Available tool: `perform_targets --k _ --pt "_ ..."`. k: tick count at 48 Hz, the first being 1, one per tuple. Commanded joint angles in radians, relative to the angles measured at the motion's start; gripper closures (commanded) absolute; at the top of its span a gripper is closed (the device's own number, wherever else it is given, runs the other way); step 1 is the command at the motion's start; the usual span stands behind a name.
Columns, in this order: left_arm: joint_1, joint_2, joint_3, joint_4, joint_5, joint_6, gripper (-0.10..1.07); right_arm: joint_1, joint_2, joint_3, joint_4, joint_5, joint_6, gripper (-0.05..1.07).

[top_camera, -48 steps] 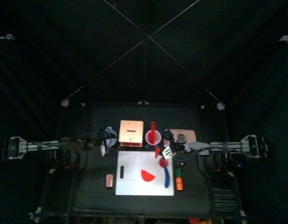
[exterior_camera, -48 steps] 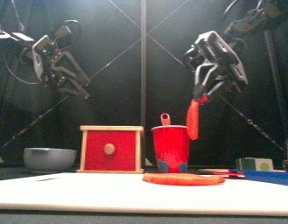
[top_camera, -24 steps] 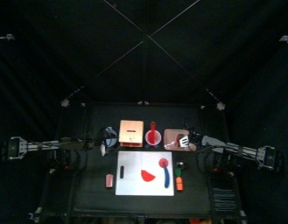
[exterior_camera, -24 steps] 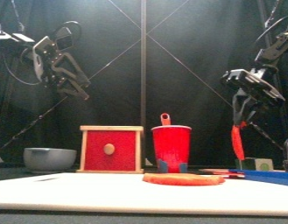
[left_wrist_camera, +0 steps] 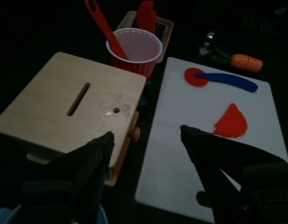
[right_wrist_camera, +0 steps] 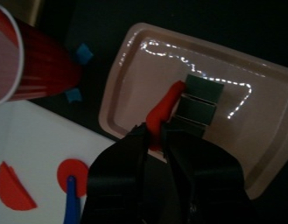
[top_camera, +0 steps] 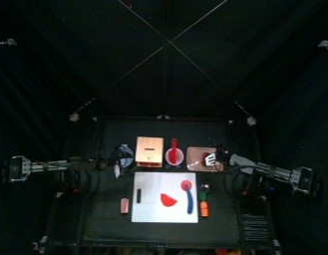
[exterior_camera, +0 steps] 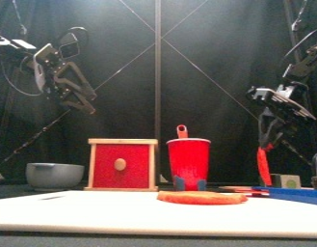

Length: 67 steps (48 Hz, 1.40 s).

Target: Place top half of dough on plate

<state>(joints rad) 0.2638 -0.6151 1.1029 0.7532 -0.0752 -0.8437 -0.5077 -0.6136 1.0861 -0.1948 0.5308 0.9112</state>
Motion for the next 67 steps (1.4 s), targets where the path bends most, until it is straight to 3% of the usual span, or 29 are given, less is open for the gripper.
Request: perform_targets --k 1,10,20,38,45,59,67 --pt "0.003 0.002 -0.015 -0.002 -0.003 0.0 0.02 -0.005 -0.008 -0.002 0.002 0.02 0.0 0.44" --pt "0.003 0.002 -0.017 -0.002 -0.003 0.0 0.02 -0.006 -0.012 0.003 -0.006 0.117 0.002 0.44" --pt "0.003 0.0 -0.021 -0.003 -0.003 -0.002 0.02 -0.014 -0.011 0.02 -0.012 0.14 0.006 0.41" --pt "0.003 0.002 -0.023 -0.028 -0.003 0.0 0.02 -0.057 -0.012 0.018 -0.061 0.143 0.008 0.05" --pt "0.003 0.002 -0.026 -0.04 -0.003 0.0 0.02 -0.081 -0.02 0.018 -0.066 0.184 0.008 0.03" --pt "0.003 0.003 -0.046 -0.048 -0.003 0.0 0.02 -0.083 -0.153 0.005 -0.067 0.305 0.0 0.03" --pt "0.003 0.005 -0.049 -0.057 -0.003 0.0 0.02 -0.077 -0.225 -0.009 -0.074 0.293 -0.008 0.03"
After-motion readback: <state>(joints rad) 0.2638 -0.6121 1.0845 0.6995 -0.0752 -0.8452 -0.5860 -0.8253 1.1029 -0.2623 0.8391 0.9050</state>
